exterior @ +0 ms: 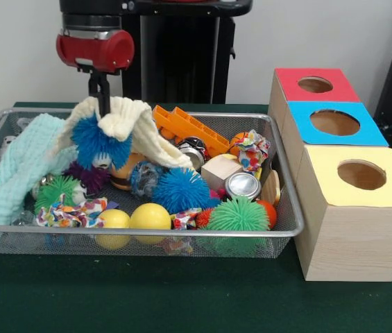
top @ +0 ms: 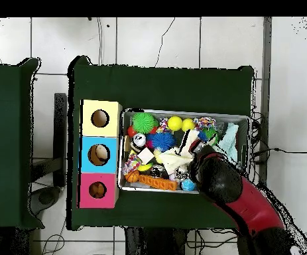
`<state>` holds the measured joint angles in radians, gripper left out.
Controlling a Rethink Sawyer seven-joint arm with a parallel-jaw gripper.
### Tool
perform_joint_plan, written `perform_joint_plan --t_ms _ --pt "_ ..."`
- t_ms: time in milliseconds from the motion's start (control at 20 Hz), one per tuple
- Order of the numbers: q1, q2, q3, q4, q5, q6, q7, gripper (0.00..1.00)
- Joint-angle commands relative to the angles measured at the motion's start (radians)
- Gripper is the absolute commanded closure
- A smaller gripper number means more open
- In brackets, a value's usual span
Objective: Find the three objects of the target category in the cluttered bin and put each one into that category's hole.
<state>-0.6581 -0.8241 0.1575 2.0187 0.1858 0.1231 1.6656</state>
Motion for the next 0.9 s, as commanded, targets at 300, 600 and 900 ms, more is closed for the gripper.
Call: perform_joint_plan --t_ms 300,600,900 --pt "-0.06 -0.057 0.079 0.027 -0.004 0.132 0.102 1.0" --pt "-0.08 -0.071 0.089 0.04 -0.01 0.148 0.091 1.0" --pt "-0.106 -0.118 0.077 0.022 -0.014 0.23 0.052 1.0"
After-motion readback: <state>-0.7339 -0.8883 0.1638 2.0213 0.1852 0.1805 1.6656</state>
